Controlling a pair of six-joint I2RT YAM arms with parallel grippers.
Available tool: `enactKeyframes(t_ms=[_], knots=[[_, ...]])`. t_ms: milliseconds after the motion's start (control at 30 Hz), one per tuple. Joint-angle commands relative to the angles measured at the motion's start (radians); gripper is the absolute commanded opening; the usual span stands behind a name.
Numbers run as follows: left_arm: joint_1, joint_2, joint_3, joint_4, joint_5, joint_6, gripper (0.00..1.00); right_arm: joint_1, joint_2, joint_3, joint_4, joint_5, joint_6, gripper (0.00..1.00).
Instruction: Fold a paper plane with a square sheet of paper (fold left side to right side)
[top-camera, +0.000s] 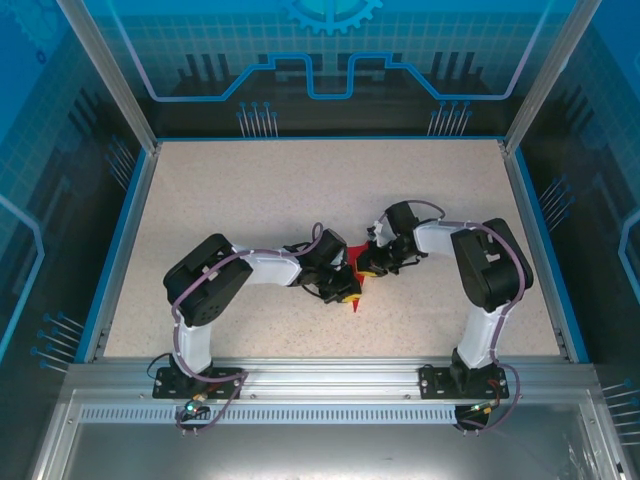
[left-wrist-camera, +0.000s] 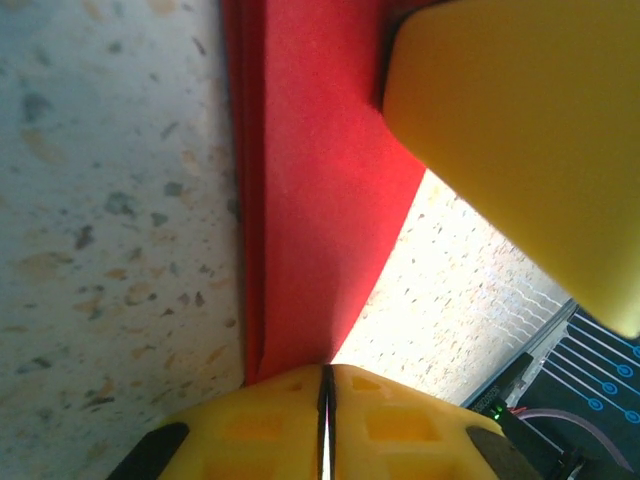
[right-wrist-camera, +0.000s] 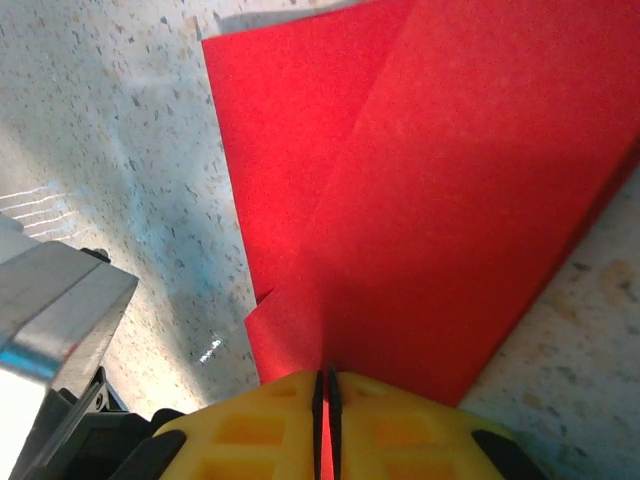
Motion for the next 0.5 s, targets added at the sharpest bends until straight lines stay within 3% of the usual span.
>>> enactKeyframes(t_ms=[0, 233, 467], knots=[[-0.018, -0.024, -0.002, -0.109, -0.015, 0.022, 0.14, 0.012, 0.036, 0.026, -0.061, 0.073, -0.018, 0.13], [-0.018, -0.115, -0.057, 0.052, 0.029, -0.053, 0.23, 0.012, 0.051, 0.029, -0.074, 0.088, -0.025, 0.13], [-0.018, -0.109, -0.035, 0.034, 0.075, -0.048, 0.25, 0.018, 0.063, 0.043, -0.081, 0.088, -0.026, 0.13]])
